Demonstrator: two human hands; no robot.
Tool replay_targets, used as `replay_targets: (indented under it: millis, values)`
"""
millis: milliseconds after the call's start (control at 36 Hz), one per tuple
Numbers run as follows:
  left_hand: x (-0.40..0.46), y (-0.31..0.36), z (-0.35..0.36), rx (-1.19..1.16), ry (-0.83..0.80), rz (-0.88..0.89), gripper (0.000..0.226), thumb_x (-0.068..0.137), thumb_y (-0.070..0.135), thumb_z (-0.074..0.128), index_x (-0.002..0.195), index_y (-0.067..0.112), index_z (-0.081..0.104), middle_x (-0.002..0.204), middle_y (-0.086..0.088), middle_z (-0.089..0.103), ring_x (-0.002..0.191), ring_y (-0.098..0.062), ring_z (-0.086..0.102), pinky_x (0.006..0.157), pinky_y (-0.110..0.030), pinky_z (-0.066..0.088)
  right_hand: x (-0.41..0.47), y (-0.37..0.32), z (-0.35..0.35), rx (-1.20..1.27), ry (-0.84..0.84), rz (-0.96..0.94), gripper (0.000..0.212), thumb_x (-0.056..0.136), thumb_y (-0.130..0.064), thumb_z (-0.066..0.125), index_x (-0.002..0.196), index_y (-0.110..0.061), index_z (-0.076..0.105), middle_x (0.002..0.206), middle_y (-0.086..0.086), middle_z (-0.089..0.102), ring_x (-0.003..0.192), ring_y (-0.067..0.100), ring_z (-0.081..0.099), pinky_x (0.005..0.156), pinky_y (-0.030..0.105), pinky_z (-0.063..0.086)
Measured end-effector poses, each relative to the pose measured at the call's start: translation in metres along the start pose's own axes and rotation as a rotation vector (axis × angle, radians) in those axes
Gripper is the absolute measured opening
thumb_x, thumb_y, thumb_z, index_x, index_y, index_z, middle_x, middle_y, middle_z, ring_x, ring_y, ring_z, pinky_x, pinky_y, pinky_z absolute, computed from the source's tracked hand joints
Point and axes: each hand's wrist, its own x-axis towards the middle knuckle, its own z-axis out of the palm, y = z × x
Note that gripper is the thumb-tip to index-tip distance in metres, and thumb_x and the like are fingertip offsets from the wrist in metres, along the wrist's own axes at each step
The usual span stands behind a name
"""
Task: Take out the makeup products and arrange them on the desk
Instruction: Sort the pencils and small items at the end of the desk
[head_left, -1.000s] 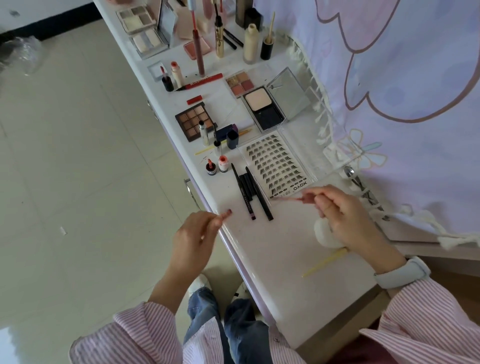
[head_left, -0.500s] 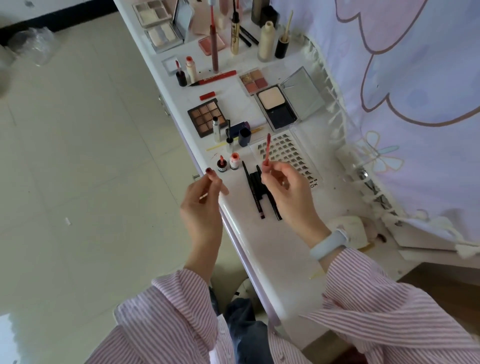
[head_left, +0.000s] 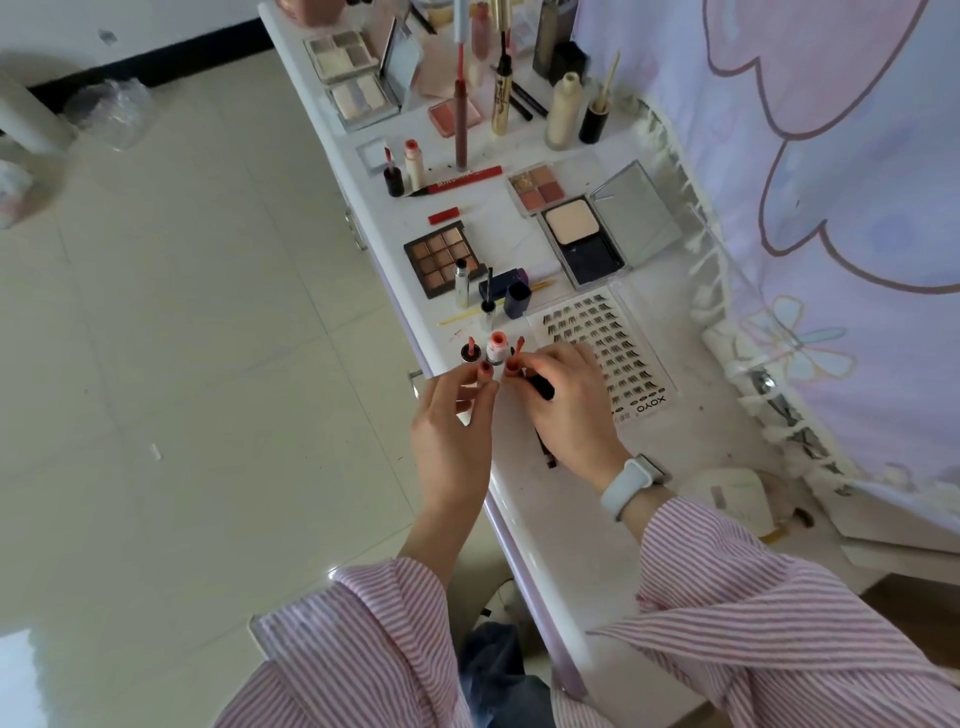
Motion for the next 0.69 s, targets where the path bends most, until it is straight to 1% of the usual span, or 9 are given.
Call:
replay_targets:
  millis: [56, 139, 250, 306, 389, 444, 528, 611, 694]
  values:
    - [0.000, -0.002, 0.001, 0.007, -0.013, 0.002, 0.016, 0.086, 0.011, 0.065, 0.101, 0.011, 0.066, 0.091, 0.005, 0.060, 0.080, -0.007, 0.061, 0.073, -0.013, 0.048, -0.002, 0.003, 0.001, -0.023, 0.000, -0.001, 0.026, 0.081, -0.029, 0.058, 0.094, -0.012, 0.071, 0.079, 0.004, 0.060, 0.077, 0.021, 0.049, 0.071, 0.026, 0.037]
    - [-0.001, -0.007, 0.002, 0.020, -0.028, 0.014, 0.017, 0.086, 0.012, 0.065, 0.103, 0.010, 0.067, 0.093, 0.004, 0.060, 0.080, -0.010, 0.061, 0.073, -0.016, 0.050, -0.004, 0.006, 0.003, -0.066, 0.004, 0.010, 0.019, 0.077, -0.021, 0.071, 0.093, -0.012, 0.071, 0.080, 0.004, 0.059, 0.078, 0.020, 0.047, 0.072, 0.024, 0.036]
    - [-0.002, -0.013, 0.002, 0.056, -0.026, 0.029, 0.015, 0.087, 0.014, 0.064, 0.101, 0.011, 0.067, 0.092, 0.004, 0.060, 0.079, -0.012, 0.057, 0.070, -0.018, 0.048, -0.004, 0.005, 0.003, -0.071, 0.012, 0.007, 0.019, 0.075, -0.020, 0.072, 0.092, -0.011, 0.071, 0.082, 0.005, 0.060, 0.079, 0.023, 0.050, 0.070, 0.030, 0.041]
    - [-0.002, -0.015, 0.003, 0.109, -0.006, 0.051, 0.015, 0.086, 0.015, 0.065, 0.100, 0.012, 0.068, 0.092, 0.008, 0.060, 0.085, -0.011, 0.053, 0.072, -0.021, 0.044, -0.004, 0.005, 0.004, -0.065, 0.021, 0.010, 0.019, 0.075, -0.021, 0.072, 0.091, -0.011, 0.071, 0.082, 0.006, 0.060, 0.078, 0.025, 0.051, 0.069, 0.032, 0.043]
    - [-0.003, -0.017, 0.005, 0.170, 0.024, 0.093, 0.015, 0.084, 0.015, 0.067, 0.098, 0.011, 0.068, 0.091, 0.013, 0.060, 0.091, -0.004, 0.042, 0.078, -0.016, 0.036, -0.005, 0.006, 0.005, -0.067, 0.019, 0.013, 0.018, 0.075, -0.023, 0.070, 0.088, -0.010, 0.070, 0.082, 0.006, 0.060, 0.078, 0.026, 0.053, 0.068, 0.035, 0.046]
    - [-0.003, -0.019, 0.005, 0.178, 0.019, 0.085, 0.016, 0.084, 0.015, 0.067, 0.099, 0.011, 0.067, 0.092, 0.015, 0.057, 0.093, -0.005, 0.041, 0.080, -0.020, 0.037, -0.005, 0.007, 0.005, -0.070, 0.010, 0.015, 0.019, 0.077, -0.026, 0.068, 0.089, -0.011, 0.070, 0.082, 0.006, 0.060, 0.079, 0.025, 0.053, 0.069, 0.034, 0.046]
    - [-0.003, -0.020, 0.005, 0.180, 0.008, 0.085, 0.018, 0.084, 0.017, 0.067, 0.101, 0.012, 0.066, 0.094, 0.016, 0.057, 0.094, -0.006, 0.043, 0.083, -0.030, 0.043, -0.006, 0.007, 0.005, -0.069, 0.010, 0.013, 0.027, 0.082, -0.035, 0.057, 0.091, -0.012, 0.068, 0.083, 0.004, 0.061, 0.079, 0.023, 0.053, 0.071, 0.031, 0.044]
    - [-0.003, -0.021, 0.005, 0.199, 0.007, 0.078, 0.020, 0.084, 0.020, 0.067, 0.102, 0.012, 0.066, 0.095, 0.009, 0.063, 0.095, -0.012, 0.048, 0.086, -0.033, 0.041, -0.006, 0.005, 0.004, -0.056, 0.012, 0.017, 0.030, 0.083, -0.037, 0.055, 0.093, -0.012, 0.066, 0.085, 0.003, 0.063, 0.080, 0.024, 0.054, 0.071, 0.035, 0.047]
    - [-0.003, -0.021, 0.003, 0.216, 0.001, 0.052, 0.024, 0.083, 0.019, 0.068, 0.105, 0.010, 0.065, 0.101, 0.001, 0.065, 0.102, -0.021, 0.053, 0.088, -0.028, 0.034, -0.006, 0.004, 0.001, -0.063, -0.005, 0.012, 0.031, 0.082, -0.037, 0.055, 0.095, -0.011, 0.066, 0.086, 0.004, 0.063, 0.081, 0.025, 0.055, 0.071, 0.037, 0.048]
